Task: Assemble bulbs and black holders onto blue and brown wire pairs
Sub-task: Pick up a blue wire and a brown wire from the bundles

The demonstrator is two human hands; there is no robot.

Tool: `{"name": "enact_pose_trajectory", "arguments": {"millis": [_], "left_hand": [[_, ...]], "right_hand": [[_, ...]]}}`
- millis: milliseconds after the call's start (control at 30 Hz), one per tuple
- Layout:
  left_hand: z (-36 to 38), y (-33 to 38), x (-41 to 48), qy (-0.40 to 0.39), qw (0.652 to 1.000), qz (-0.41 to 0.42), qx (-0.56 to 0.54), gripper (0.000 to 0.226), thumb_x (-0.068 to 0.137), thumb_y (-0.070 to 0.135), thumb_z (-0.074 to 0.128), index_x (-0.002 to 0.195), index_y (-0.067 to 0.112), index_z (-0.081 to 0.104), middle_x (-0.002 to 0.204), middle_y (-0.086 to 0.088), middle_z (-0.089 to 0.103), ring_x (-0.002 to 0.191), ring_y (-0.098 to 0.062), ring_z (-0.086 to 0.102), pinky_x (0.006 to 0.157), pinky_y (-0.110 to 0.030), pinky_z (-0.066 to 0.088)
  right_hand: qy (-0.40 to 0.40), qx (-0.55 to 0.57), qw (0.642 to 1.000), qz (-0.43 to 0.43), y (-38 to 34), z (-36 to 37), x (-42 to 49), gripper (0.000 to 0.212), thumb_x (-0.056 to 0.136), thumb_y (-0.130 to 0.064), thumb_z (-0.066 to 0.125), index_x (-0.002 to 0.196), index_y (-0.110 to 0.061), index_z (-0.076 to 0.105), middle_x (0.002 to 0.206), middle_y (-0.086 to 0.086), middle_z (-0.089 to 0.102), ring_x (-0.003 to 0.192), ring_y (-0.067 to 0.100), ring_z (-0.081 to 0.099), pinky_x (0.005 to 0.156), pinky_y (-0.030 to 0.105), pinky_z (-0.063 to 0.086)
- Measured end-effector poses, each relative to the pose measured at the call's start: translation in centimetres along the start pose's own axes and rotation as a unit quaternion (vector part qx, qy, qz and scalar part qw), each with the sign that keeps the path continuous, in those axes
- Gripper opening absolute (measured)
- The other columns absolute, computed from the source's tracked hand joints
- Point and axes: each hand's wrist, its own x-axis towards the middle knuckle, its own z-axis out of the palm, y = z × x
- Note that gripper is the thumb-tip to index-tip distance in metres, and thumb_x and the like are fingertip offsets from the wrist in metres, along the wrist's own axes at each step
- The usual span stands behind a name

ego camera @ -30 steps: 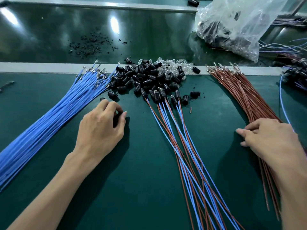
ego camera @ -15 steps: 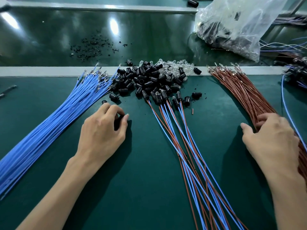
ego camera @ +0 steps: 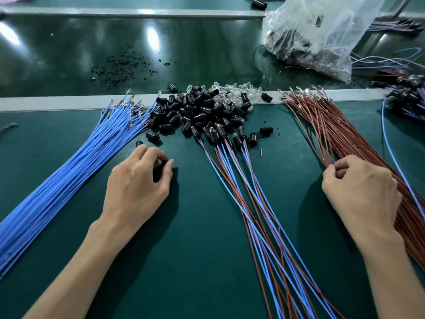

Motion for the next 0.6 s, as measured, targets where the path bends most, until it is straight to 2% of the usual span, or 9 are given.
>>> {"name": "enact_pose_trajectory", "arguments": {"millis": [67,133,200,267,333,400,467,500,600], "left_hand": [[0.1,-0.1,-0.1,0.001,1.0,0.002,0.001,0.011,0.086,0.019,0.067,0.087,0.008,0.066,0.08,-0.003,0.06,0.063,-0.027,0.057,0.06,-0.036,0.048],[0.0,-0.1,-0.1,0.001,1.0,-0.001,-0.007,0.011,0.086,0.019,0.067,0.087,0.009,0.066,0.081,-0.003,0.062,0.064,-0.025,0.057,0.062,-0.033,0.047],[-0.1,-0.2,-0.1,0.006,1.0,-0.007,-0.017,0.011,0.087,0.021,0.067,0.09,0.01,0.068,0.084,-0.002,0.064,0.065,-0.02,0.055,0.064,-0.03,0.044],[0.0,-0.4,-0.1,0.013,1.0,-0.009,-0.024,0.015,0.087,0.023,0.068,0.093,0.009,0.068,0.086,-0.003,0.066,0.067,-0.021,0.057,0.066,-0.032,0.047],[0.1,-0.6,0.0,0.015,0.999,-0.013,-0.035,0.019,0.086,0.025,0.069,0.095,0.009,0.069,0.088,-0.003,0.066,0.068,-0.022,0.059,0.067,-0.034,0.049],[0.0,-0.7,0.2,0.006,0.997,-0.029,-0.073,0.021,0.083,0.027,0.072,0.097,0.01,0.069,0.086,-0.002,0.065,0.066,-0.018,0.057,0.069,-0.029,0.048],[-0.1,-0.6,0.3,-0.015,0.98,-0.084,-0.179,0.021,0.078,0.03,0.074,0.095,0.017,0.071,0.082,0.002,0.066,0.067,-0.012,0.058,0.069,-0.017,0.047],[-0.2,-0.3,0.3,-0.029,0.96,-0.124,-0.248,0.021,0.076,0.033,0.074,0.093,0.022,0.071,0.081,0.005,0.067,0.068,-0.007,0.059,0.067,-0.013,0.046],[-0.6,0.2,0.3,-0.061,0.869,-0.178,-0.458,0.019,0.071,0.04,0.072,0.084,0.026,0.073,0.077,0.01,0.068,0.071,-0.002,0.061,0.071,-0.011,0.047]], "right_hand": [[0.002,0.021,1.0,-0.012,0.1,0.2,0.2,0.011,0.086,-0.017,0.062,0.088,-0.007,0.068,0.081,0.024,0.067,0.076,0.042,0.057,0.066,0.039,0.038],[0.021,0.047,0.998,-0.035,0.0,0.3,0.2,0.008,0.087,-0.013,0.063,0.083,-0.006,0.064,0.075,0.021,0.064,0.065,0.031,0.046,0.064,0.036,0.032],[0.048,0.075,0.994,-0.058,-0.5,0.2,0.2,0.008,0.087,-0.01,0.063,0.081,-0.006,0.06,0.069,0.014,0.057,0.065,0.023,0.038,0.065,0.033,0.031],[0.05,0.116,0.99,-0.058,-0.8,0.2,0.4,0.009,0.088,-0.013,0.059,0.081,-0.009,0.058,0.068,0.004,0.051,0.065,0.022,0.04,0.068,0.03,0.031],[0.009,0.197,0.98,-0.015,-0.9,0.4,0.6,0.012,0.091,-0.017,0.053,0.08,-0.013,0.055,0.066,-0.001,0.051,0.06,0.02,0.044,0.066,0.027,0.029],[-0.075,0.373,0.922,0.066,-1.6,0.2,0.7,0.019,0.095,-0.015,0.048,0.077,-0.018,0.053,0.063,-0.003,0.053,0.05,0.01,0.043,0.056,0.028,0.031],[-0.159,0.535,0.821,0.124,-2.6,-0.4,0.9,0.021,0.1,-0.015,0.041,0.081,-0.02,0.048,0.062,-0.003,0.058,0.041,0.004,0.039,0.041,0.02,0.031],[-0.184,0.577,0.787,0.118,-3.1,-0.8,1.0,0.02,0.102,-0.017,0.039,0.085,-0.02,0.047,0.06,-0.002,0.061,0.04,0.005,0.039,0.038,0.016,0.03],[-0.205,0.651,0.731,0.018,-5.5,-2.3,1.2,0.013,0.104,-0.021,0.035,0.093,-0.02,0.043,0.058,-0.001,0.062,0.041,0.008,0.044,0.037,0.016,0.03]]}}
